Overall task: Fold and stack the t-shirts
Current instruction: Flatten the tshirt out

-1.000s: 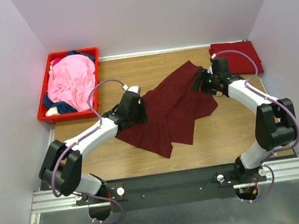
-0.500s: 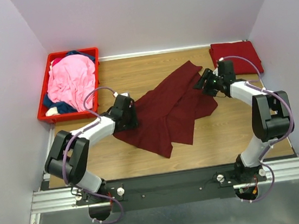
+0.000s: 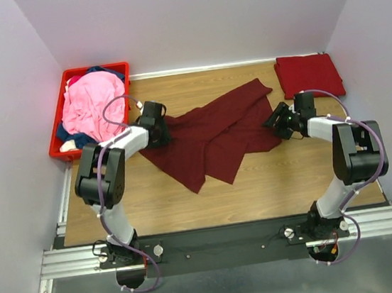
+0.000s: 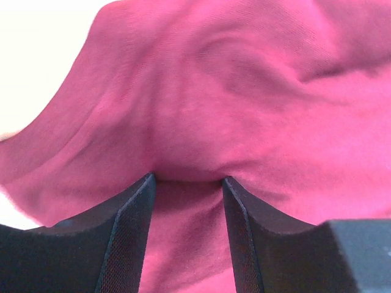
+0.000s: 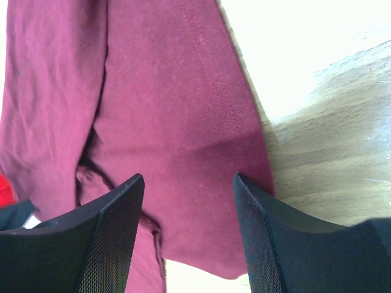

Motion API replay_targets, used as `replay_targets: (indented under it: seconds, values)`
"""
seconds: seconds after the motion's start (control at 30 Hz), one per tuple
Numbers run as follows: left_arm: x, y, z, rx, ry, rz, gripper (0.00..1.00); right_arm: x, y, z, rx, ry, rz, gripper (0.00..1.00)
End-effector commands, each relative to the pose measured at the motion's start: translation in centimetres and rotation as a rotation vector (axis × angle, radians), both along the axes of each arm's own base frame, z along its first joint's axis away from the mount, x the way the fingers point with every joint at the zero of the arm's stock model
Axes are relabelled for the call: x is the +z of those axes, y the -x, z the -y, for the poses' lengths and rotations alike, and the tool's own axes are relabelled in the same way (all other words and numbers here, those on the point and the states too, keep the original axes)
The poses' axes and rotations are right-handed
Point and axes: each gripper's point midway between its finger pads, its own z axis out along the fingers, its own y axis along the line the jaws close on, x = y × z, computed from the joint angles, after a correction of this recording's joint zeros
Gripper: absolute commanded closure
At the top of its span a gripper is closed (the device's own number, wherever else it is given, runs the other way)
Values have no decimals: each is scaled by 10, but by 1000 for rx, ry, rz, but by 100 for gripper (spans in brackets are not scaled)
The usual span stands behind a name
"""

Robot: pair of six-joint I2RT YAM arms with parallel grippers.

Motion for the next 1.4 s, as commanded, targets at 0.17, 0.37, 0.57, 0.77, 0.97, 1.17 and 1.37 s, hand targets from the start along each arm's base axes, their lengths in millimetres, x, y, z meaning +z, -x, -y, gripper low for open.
replay_targets:
  seconds: [0.17,0.37,0.57,0.77,0.97,1.17,1.37]
  values:
    - [60,-78,-30,74,-154,120,43,-26,15,19,-48,64,-73,32]
    - [82,-6,-2,22,-118,139,41,18,11,-1,61,70,50,32]
    - [46,94,35,-99,-79,-7,43,39,26,-18,128,132,95,32]
    - [22,160,65,-227,-16,-116,51,30,40,-25,161,124,73,31]
    - [18,155,80,-268,-44,-121,52,17,49,-29,189,111,37,31]
    - [15,147,88,-288,-58,-118,52,22,50,-28,193,117,55,31]
    - [-1,156,84,-308,-74,-158,52,19,52,-29,197,117,48,31]
